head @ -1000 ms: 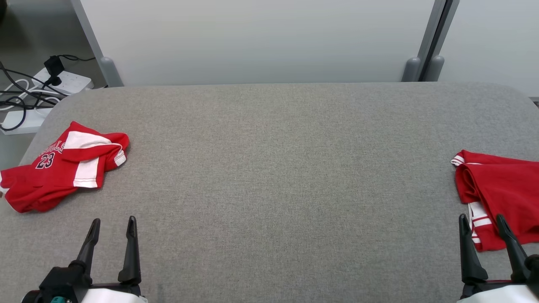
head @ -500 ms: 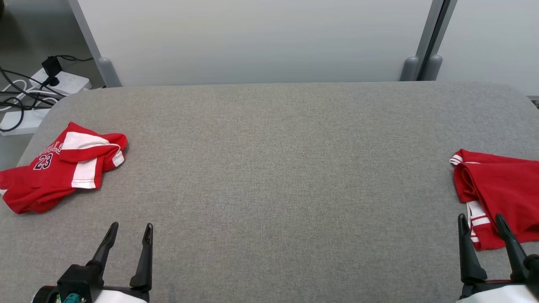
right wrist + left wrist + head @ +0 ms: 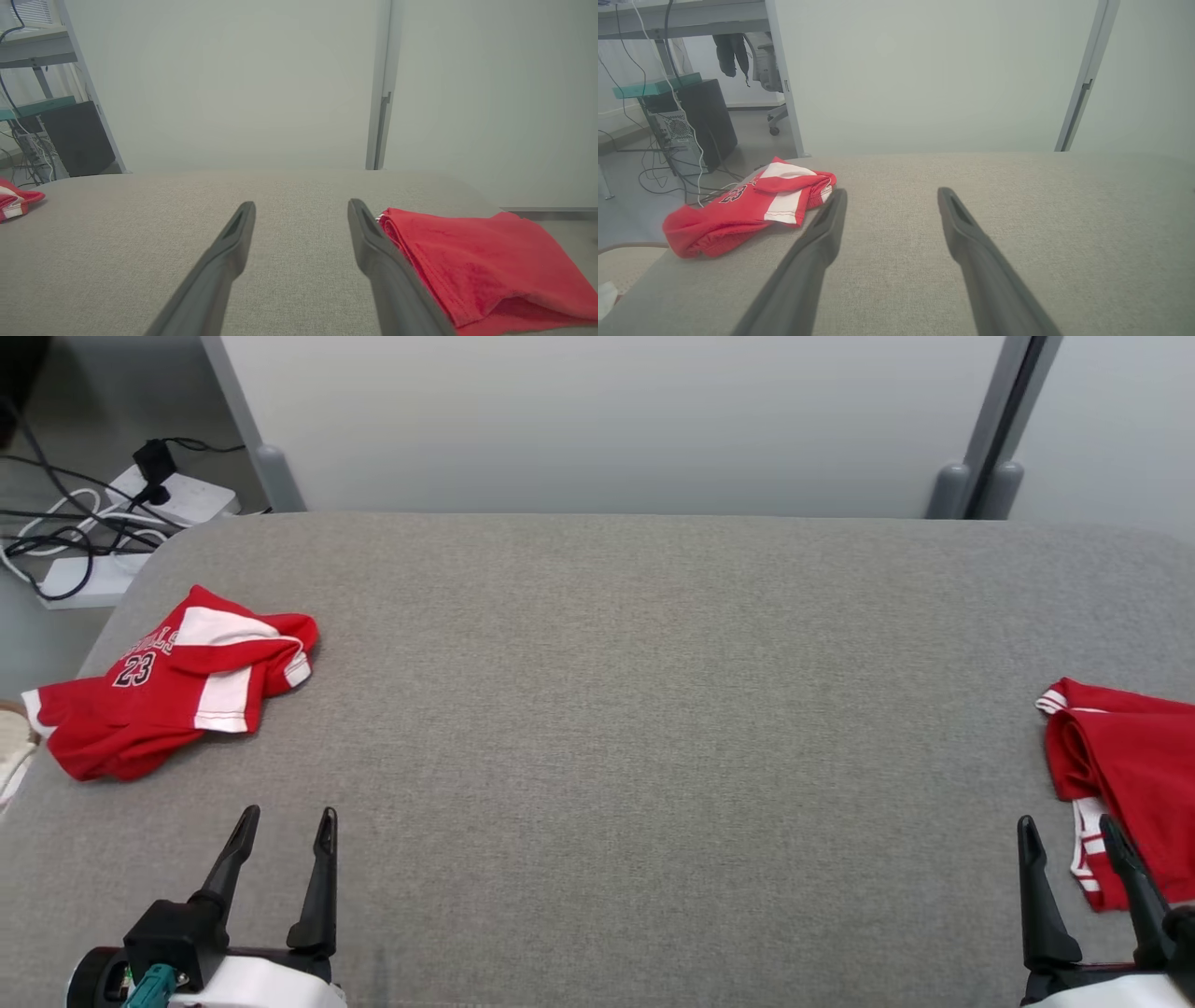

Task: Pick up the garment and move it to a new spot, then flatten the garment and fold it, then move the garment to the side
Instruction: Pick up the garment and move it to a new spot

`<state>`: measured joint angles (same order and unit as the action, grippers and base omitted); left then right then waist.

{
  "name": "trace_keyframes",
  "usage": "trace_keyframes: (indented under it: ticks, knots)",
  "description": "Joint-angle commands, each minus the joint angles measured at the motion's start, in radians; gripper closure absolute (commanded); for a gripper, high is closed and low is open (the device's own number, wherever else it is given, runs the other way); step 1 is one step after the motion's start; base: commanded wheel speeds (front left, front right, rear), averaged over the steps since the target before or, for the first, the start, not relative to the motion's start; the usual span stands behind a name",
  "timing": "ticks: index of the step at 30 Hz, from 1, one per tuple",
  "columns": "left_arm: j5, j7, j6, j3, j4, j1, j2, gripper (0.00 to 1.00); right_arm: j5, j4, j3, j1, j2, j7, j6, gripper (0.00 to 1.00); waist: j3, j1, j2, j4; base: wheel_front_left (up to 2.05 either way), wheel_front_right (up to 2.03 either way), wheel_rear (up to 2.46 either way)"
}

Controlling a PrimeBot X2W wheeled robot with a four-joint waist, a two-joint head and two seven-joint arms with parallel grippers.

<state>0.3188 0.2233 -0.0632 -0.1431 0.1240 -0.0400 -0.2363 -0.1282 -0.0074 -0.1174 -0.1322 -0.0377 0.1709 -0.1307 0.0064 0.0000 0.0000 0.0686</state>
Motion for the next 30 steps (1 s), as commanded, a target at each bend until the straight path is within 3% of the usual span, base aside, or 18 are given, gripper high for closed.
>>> trace_keyframes:
  ticks: [1,16,22,30]
  knots:
    - [0.010,0.007,-0.013,0.040,-0.022,0.057,-0.013,0.00,-0.003,-0.037,0.035,0.025,-0.013,-0.006,0.000,0.00,0.002,0.0000,0.0000,0.043,0.00,0.00,0.00]
    - [0.035,0.023,-0.030,0.065,-0.015,0.041,-0.007,0.00,-0.019,-0.037,0.102,0.046,-0.013,-0.010,0.000,0.00,0.007,0.0000,0.0000,0.342,0.00,0.00,0.00]
    - [0.039,0.027,-0.027,0.061,-0.003,0.053,-0.004,0.00,-0.021,-0.041,0.101,0.045,-0.013,-0.010,0.000,0.00,0.013,0.0000,0.0000,0.379,0.00,0.00,0.00]
    - [0.041,0.028,-0.025,0.056,0.009,0.071,-0.007,0.00,-0.024,-0.041,0.090,0.051,-0.013,-0.011,0.000,0.00,0.018,0.0000,0.0000,0.375,0.00,0.00,0.00]
